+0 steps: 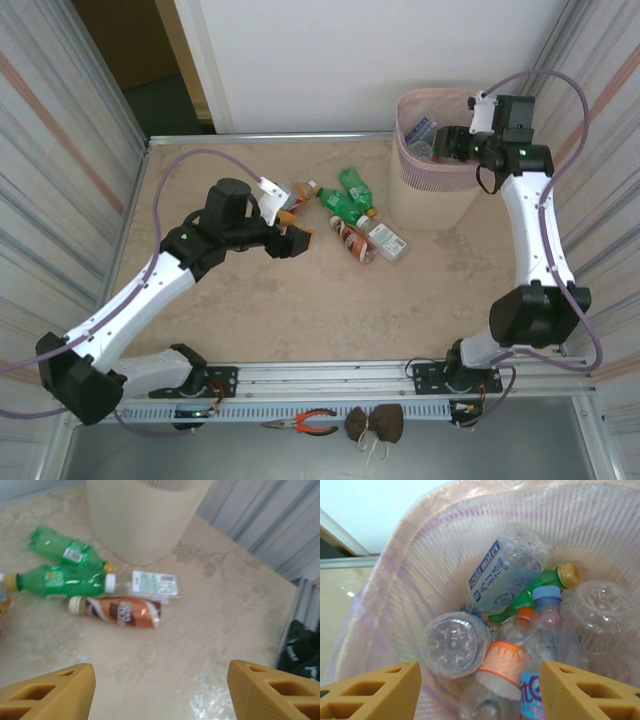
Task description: Put the plastic bottles in the bin
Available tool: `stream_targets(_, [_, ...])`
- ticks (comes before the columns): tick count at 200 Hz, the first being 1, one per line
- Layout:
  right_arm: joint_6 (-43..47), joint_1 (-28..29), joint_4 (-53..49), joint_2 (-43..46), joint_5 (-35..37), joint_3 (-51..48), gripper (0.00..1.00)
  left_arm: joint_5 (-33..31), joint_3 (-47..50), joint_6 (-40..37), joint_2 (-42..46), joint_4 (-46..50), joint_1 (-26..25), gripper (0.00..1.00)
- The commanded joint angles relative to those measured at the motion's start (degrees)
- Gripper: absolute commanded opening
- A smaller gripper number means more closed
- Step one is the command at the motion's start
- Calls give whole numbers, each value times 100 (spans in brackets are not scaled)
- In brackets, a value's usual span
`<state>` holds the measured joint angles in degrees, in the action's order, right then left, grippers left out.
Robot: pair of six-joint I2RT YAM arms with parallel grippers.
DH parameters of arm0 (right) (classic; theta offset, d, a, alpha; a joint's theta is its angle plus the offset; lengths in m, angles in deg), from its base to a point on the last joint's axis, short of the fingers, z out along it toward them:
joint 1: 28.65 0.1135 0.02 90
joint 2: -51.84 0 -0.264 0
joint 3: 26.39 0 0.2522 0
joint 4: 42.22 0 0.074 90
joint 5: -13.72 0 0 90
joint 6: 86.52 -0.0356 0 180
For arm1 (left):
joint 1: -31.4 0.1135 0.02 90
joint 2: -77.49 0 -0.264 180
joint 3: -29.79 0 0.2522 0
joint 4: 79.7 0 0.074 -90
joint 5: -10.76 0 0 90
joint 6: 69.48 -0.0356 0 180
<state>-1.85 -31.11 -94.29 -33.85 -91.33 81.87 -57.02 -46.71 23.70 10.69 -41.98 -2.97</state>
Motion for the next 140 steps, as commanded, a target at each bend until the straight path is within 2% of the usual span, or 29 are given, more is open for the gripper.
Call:
stream_targets(1, [-241,72,212,584,-136,-256,62,-432,-300,-259,-255,540,157,72])
stream_targets(54, [-294,94,4,1655,-54,-913,63,-744,-888,-817,-1284,1069,662,75])
stream_targets(78, [-263,96,-97,2020,-34,-1111,63,-799,-1188,-1115,-1872,1169,986,80])
stream_targets(105, [-212,88,-266,2260,-13,-1162,63,-955,-1665,-1439,-2647,1309,1267,82])
stream_targets(140, [-207,103,-411,2405,-55,-1154,63,-1337,-2503,-1875,-3744,1551,1336,88])
